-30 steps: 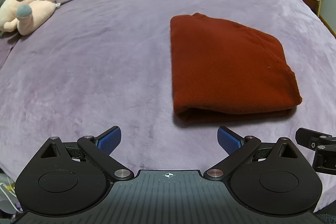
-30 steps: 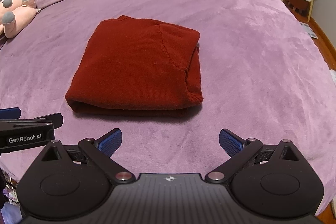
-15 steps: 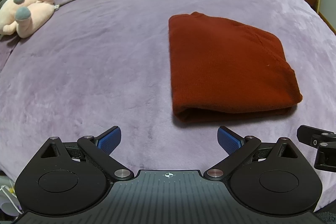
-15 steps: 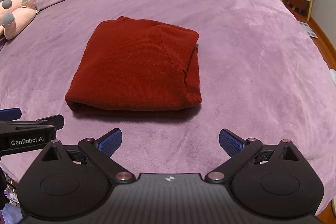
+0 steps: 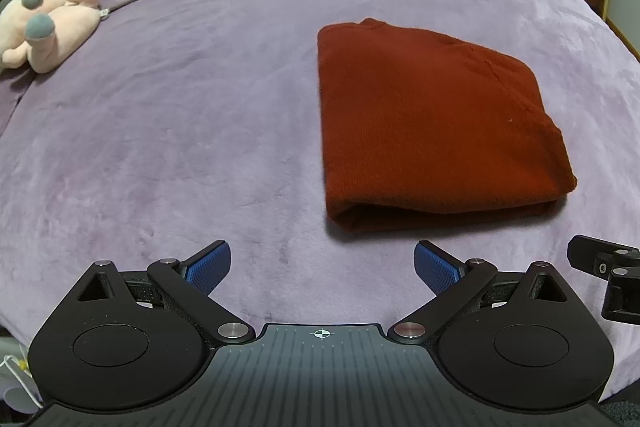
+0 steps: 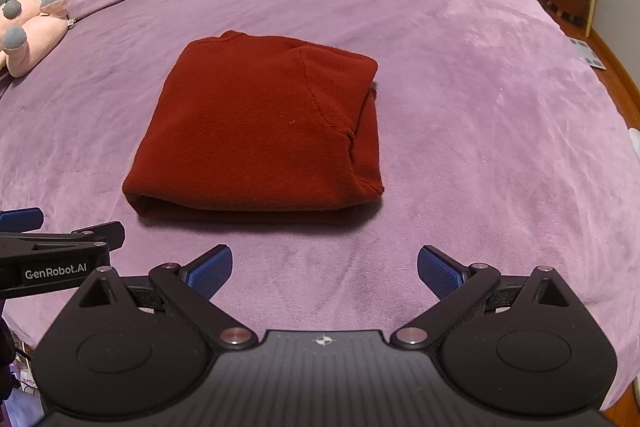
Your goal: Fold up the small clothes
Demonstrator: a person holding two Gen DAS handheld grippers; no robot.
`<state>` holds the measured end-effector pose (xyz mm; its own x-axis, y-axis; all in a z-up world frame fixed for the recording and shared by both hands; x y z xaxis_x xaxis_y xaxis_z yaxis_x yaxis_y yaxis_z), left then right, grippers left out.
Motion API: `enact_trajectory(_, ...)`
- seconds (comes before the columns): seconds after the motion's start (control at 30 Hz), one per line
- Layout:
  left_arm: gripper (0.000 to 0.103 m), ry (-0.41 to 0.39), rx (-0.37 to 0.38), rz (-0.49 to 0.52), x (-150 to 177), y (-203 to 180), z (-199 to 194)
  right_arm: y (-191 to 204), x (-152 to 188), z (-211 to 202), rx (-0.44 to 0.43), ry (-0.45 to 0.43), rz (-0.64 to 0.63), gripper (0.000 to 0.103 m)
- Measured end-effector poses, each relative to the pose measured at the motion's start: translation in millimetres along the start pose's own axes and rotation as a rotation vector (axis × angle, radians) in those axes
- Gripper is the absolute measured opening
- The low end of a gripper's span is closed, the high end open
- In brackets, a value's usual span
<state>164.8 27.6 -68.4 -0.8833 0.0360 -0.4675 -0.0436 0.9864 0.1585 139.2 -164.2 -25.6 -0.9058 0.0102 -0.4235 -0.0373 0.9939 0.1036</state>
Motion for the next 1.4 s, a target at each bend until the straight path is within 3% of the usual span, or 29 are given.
enact_trajectory(1.1,0.101,0.004,0.051,0.008,0.3,-6.1,3.2,-3.5,-0.3,1.8,-0.008,-0.005,0.013,0.099)
enact_trajectory(1.27,0.101,-0.023,0.076,0.012,-0.5,-10.2,-0.5,-2.6,-0.1,1.1,-0.007,-0.007,0.015,0.099)
enact_trajectory(1.4,0.101,-0.039,0.055,0.027,0.2,-11.9,-1.8,-2.4,0.0,0.8,-0.006,-0.008,0.015,0.099)
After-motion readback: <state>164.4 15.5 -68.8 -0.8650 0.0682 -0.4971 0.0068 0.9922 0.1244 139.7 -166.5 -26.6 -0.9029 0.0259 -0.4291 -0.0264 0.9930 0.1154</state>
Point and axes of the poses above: each gripper's, at about its wrist camera, not at the fingertips, and z roughly the way its jaws point, y to its left, x to its underside, the point moved 8 cm from there along z, roughly the way its jaws point, and after that the axes turned 4 degrees about -x, right-handed, at the moved point
